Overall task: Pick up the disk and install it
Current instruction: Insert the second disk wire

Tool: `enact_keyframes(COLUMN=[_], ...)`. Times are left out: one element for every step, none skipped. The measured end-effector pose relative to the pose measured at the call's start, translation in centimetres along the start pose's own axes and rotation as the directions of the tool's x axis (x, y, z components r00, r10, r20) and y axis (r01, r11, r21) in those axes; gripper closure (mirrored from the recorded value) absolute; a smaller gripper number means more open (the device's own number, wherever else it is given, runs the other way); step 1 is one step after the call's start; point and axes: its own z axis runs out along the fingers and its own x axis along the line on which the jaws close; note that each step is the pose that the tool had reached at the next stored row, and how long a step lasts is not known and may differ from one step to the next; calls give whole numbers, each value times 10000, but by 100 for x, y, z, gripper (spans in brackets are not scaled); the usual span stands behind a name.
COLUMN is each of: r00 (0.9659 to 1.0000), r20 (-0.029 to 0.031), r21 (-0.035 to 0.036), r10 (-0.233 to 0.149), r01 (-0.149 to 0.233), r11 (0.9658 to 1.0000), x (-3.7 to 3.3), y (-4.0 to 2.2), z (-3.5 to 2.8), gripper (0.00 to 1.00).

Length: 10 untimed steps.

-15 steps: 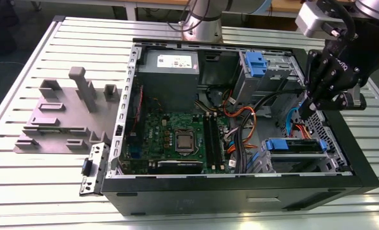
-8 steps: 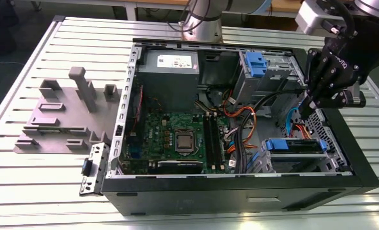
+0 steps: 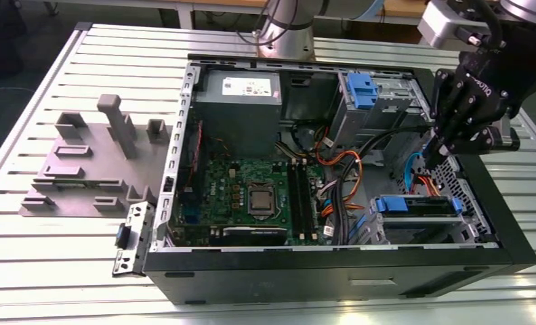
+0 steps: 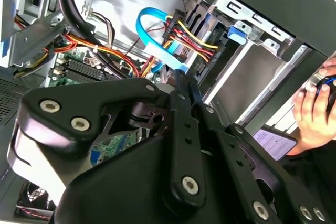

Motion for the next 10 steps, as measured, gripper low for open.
enact_keyframes(r00=[10000,10000,9999,9999,9998,9997,9997,9996,9995,9994], r20=[-43,-82,-119,-156,-195,-232,-260,-285,-309,-334], r21=[-3,-6,-9,-11,-14,-16,-19,-23,-26,-28], r10=[-1,-1,-1,-1,0,0,-1,-1,-2,-1], r01=[1,1,1,0,0,0,1,0,1,0], r11=[10000,10000,10000,10000,10000,10000,10000,10000,10000,10000], x=[-6,-11,-16,-20,-25,-30,-34,-38,-42,-46], y=[-3,-5,-7,-8,-10,-12,-13,-15,-17,-18], z=[1,2,3,5,6,7,9,10,13,16], gripper=[83,83,82,76,76,76,69,69,69,69])
